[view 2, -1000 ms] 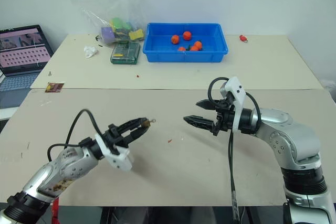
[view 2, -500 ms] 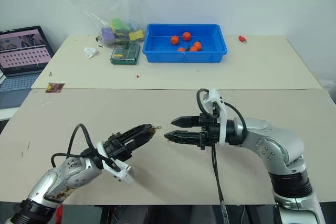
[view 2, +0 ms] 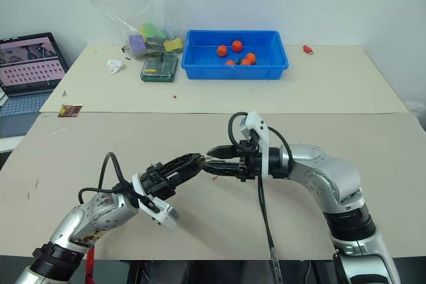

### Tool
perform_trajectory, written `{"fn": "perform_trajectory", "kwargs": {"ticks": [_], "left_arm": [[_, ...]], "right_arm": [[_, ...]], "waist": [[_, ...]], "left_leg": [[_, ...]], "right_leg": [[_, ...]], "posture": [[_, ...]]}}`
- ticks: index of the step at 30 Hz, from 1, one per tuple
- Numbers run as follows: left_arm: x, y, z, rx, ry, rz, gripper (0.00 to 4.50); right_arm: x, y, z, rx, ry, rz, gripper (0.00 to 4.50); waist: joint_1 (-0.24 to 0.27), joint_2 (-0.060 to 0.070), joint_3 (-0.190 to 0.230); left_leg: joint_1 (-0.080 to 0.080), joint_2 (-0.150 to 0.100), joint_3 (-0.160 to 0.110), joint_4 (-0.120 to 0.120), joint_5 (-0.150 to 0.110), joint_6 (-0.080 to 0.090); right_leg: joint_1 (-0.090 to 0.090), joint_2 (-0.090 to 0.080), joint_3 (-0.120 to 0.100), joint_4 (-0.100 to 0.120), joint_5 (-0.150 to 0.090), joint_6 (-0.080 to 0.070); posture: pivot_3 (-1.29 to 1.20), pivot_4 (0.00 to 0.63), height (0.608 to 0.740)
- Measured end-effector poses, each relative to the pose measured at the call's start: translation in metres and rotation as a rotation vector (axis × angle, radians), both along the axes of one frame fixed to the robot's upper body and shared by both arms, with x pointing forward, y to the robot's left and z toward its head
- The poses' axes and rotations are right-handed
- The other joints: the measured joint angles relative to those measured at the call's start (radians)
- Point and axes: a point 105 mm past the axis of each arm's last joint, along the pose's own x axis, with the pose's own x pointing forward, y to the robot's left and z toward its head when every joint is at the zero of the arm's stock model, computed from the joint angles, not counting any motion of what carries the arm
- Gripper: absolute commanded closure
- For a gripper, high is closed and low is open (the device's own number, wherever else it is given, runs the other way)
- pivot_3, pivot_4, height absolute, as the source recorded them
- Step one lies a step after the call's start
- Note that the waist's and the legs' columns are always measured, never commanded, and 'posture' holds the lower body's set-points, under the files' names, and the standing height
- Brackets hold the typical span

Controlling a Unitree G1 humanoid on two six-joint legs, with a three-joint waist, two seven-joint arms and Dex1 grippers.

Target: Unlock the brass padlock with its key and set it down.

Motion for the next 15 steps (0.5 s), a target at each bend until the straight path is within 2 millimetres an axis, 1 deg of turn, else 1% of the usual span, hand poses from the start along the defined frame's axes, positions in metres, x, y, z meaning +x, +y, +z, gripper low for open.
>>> {"fn": "perform_trajectory", "kwargs": {"ticks": [6,7,8,12,14,15], "left_arm": [[0.0024,-0.0009,-0.0013,0.008,0.016,0.012,3.64],[0.0031,-0.0012,-0.0007,0.008,0.015,0.013,3.64],[0.0037,-0.0017,0.0,0.009,0.014,0.013,3.64],[0.0051,-0.0027,0.0023,-0.003,0.018,0.014,3.64],[0.0059,-0.0019,0.0036,-0.009,0.018,0.018,3.64],[0.0061,-0.0019,0.0041,-0.01,0.017,0.018,3.64]], "right_arm": [[0.0043,-0.006,0.0004,-0.012,-0.012,-0.008,1.76],[0.0041,-0.0058,0.001,-0.011,-0.014,-0.005,2.28],[0.004,-0.0056,0.0015,-0.011,-0.015,-0.002,2.39],[0.0022,-0.005,0.0022,-0.007,-0.014,0.016,3.85],[0.0017,-0.0049,0.0023,-0.006,-0.013,0.021,4.41],[0.0014,-0.0053,0.0025,-0.004,-0.012,0.024,4.41]], "waist": [[0.0,0.0,0.0],[0.0,0.0,0.0],[0.0,0.0,0.0],[0.0,0.0,0.0],[0.0,0.0,0.0],[0.0,0.0,0.0]], "left_leg": [[0.0,0.0,0.0,0.0,0.0,0.0],[0.0,0.0,0.0,0.0,0.0,0.0],[0.0,0.0,0.0,0.0,0.0,0.0],[0.0,0.0,0.0,0.0,0.0,0.0],[0.0,0.0,0.0,0.0,0.0,0.0],[0.0,0.0,0.0,0.0,0.0,0.0]], "right_leg": [[0.0,0.0,0.0,0.0,0.0,0.0],[0.0,0.0,0.0,0.0,0.0,0.0],[0.0,0.0,0.0,0.0,0.0,0.0],[0.0,0.0,0.0,0.0,0.0,0.0],[0.0,0.0,0.0,0.0,0.0,0.0],[0.0,0.0,0.0,0.0,0.0,0.0]], "posture": [[0.0,0.15,0.74],[0.0,0.15,0.74],[0.0,0.15,0.74],[0.0,0.15,0.74],[0.0,0.15,0.74],[0.0,0.15,0.74]]}}
